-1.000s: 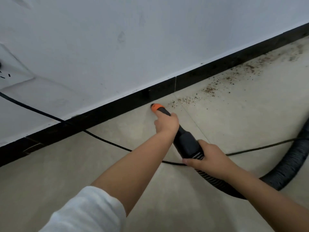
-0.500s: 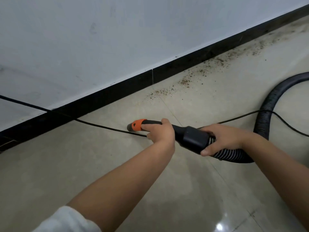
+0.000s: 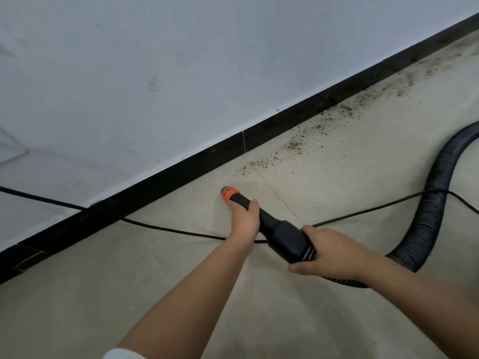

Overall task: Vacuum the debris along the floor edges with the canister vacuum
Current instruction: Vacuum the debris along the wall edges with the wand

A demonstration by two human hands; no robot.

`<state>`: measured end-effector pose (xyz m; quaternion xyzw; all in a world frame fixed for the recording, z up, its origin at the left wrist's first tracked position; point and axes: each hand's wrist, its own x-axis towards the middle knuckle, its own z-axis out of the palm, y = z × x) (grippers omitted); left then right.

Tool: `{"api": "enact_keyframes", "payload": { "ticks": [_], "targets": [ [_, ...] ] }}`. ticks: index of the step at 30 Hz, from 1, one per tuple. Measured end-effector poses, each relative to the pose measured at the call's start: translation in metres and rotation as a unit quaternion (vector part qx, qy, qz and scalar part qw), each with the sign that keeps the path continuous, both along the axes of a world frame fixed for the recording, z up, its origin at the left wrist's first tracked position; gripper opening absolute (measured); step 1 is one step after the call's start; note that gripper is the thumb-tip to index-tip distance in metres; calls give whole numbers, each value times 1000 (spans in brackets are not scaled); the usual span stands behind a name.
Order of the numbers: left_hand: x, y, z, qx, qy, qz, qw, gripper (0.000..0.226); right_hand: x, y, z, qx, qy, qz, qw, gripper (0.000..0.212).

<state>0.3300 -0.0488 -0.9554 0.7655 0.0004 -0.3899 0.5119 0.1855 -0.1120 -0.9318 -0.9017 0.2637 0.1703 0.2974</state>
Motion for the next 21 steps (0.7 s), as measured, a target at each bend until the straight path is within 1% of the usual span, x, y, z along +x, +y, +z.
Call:
{"api": "enact_keyframes", "payload": {
  "ticks": [3, 7, 12, 16, 21],
  "targets": [
    [10, -5, 0, 1, 2, -24, 1000, 67, 9, 5, -7, -1, -2, -27, 1000, 53],
    [27, -9, 1, 5, 4, -28, 1000, 62, 28, 9, -12, -6, -16, -45, 999, 54],
    [43, -4, 0, 49, -32, 25, 998, 59, 50, 10, -12, 27, -25, -43, 998, 51],
    [26, 11, -4, 56, -37, 18, 998, 61, 31, 18, -7, 16, -6, -20, 1000, 49],
    [8, 1, -5, 60, -25, -6, 998, 62, 9, 13, -3, 29, 18, -47, 998, 46]
  ]
}}
